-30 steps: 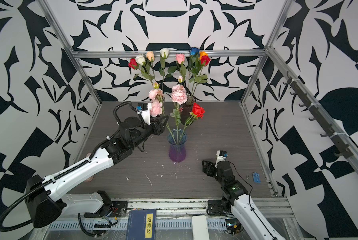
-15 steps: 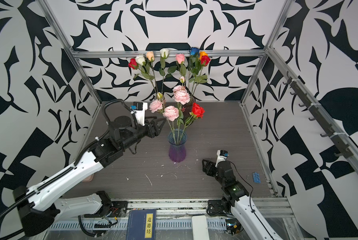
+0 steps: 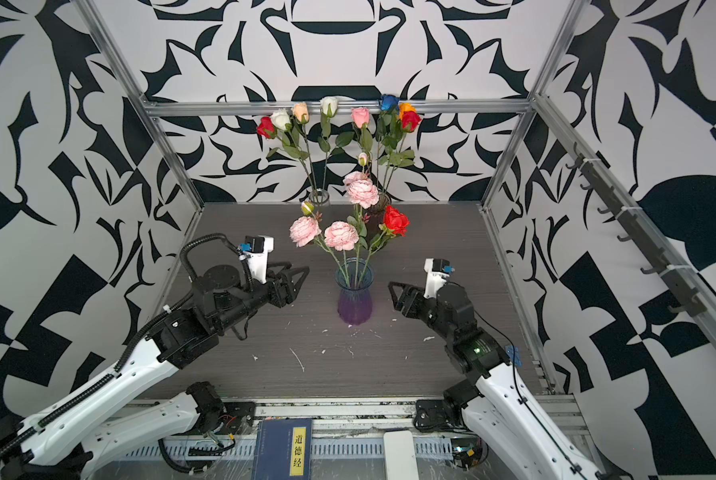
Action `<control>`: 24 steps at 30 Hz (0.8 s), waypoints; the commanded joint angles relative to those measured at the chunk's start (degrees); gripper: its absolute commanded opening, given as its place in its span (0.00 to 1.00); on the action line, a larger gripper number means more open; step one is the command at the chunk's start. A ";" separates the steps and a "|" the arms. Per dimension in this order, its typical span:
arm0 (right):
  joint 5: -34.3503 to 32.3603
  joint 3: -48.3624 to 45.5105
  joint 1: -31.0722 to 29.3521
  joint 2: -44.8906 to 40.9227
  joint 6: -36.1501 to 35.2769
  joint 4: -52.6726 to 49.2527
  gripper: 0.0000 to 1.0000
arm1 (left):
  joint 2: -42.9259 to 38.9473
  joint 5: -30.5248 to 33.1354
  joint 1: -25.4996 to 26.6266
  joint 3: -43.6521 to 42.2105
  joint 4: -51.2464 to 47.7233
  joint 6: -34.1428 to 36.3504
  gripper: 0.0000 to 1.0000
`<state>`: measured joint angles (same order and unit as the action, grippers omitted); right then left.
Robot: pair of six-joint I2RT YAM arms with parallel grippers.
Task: Arrange the flowers into the vase
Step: 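Bring both grippers to the gradient vase from either side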
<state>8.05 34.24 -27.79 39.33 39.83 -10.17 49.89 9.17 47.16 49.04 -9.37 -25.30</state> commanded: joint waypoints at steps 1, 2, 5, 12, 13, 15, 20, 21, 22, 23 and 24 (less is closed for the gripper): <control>-2.43 5.56 -6.07 3.74 -1.91 1.96 0.73 | -1.33 -0.38 -0.31 -1.62 -1.66 -2.48 0.68; -2.68 6.70 -7.23 5.23 -1.37 2.21 0.73 | -1.58 -0.89 -0.38 -2.48 -1.56 -3.70 0.67; -4.16 9.40 -9.66 9.72 2.74 2.40 0.70 | -2.46 -5.15 -0.39 -6.93 2.16 -8.24 0.67; -6.66 7.51 -13.07 9.06 3.03 6.58 0.76 | -3.57 -11.56 -0.31 -17.91 13.63 -11.58 0.68; -6.00 6.96 -14.12 8.81 0.01 6.68 0.78 | -3.53 -12.52 -0.22 -19.30 15.47 -10.56 0.69; -5.39 4.43 -16.85 7.82 -5.26 8.16 0.81 | -2.69 -14.53 0.03 -21.93 19.46 -7.72 0.71; -9.21 -3.38 -20.18 4.37 -12.59 13.39 0.82 | 1.89 -13.13 4.17 -26.88 30.01 2.84 0.80; -10.07 -4.69 -20.38 3.73 -14.21 13.95 0.82 | 3.75 -12.58 5.19 -26.81 31.57 5.12 0.83; -10.60 -5.79 -20.61 3.33 -15.25 14.67 0.82 | 5.48 -12.41 5.90 -26.34 32.15 6.84 0.84; -10.82 -7.17 -20.68 2.92 -16.09 15.87 0.82 | 8.01 -12.23 6.63 -25.70 32.67 8.48 0.89; -10.86 -8.40 -20.72 2.64 -16.85 17.27 0.82 | 10.30 -12.03 7.06 -25.09 33.46 9.76 0.94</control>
<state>0.08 27.66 -48.14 43.35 28.88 0.51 56.53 -3.20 52.99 22.98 16.93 -22.72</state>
